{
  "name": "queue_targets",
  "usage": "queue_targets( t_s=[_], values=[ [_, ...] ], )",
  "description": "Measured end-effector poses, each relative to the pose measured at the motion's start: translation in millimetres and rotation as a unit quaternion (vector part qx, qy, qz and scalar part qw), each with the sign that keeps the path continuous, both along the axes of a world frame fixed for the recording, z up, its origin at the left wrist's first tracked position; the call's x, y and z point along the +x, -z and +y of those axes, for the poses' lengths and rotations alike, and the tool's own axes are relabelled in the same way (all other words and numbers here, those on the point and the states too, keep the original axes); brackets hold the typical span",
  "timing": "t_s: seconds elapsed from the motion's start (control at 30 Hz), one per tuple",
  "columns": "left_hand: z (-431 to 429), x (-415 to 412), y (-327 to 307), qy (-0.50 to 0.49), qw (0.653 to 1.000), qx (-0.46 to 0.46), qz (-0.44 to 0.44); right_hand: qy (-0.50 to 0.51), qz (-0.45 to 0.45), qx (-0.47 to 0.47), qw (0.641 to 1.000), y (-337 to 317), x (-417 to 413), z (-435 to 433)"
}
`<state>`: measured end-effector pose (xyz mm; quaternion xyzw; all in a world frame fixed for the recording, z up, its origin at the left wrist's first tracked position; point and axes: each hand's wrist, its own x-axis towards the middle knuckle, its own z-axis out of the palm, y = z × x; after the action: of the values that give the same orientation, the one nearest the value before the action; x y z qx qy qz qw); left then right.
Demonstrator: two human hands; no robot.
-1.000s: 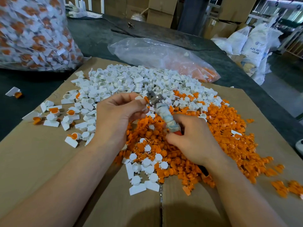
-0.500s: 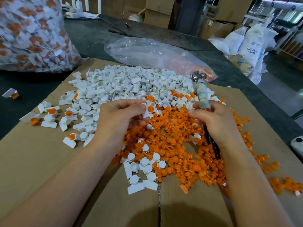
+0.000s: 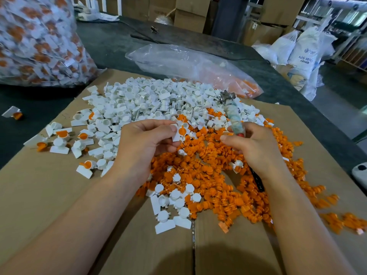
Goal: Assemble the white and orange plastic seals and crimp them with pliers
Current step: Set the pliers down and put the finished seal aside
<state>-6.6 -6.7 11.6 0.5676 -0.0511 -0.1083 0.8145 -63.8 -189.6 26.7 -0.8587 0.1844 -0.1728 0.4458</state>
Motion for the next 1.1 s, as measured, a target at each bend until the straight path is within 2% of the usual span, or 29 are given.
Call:
queue_targets(
  t_s=[0.3,0.5,0.67,0.9,1.1],
  values=[
    [1.5,0.6,-1.4,0.008,1.0,-0.016,0.024,0.001,-0.026,0.024,0.999,0.3,-0.8,-2.1],
    [3.5,3.1,-2.4,0.104,0.982,-0.102,0.123,-0.007,-0.026,0.021,0.999,-1.1,-1.5,-1.2],
    [1.5,-0.3,-0.5,0.126,0.989,-0.048,0.066,-0.022,-0.022,0.018,0.999,0.2,-2.5,2.7],
    [2.8,0.3,-2.6,0.175,0.974,-0.079,0.119,-0.019,-0.017,0.023,0.999,0.0,-2.2,2.6],
    [3.8,-0.4,-4.0,0.158,0.975,-0.079,0.135,-0.019,-0.025,0.016,0.999,-3.0,-3.7,3.4]
  ],
)
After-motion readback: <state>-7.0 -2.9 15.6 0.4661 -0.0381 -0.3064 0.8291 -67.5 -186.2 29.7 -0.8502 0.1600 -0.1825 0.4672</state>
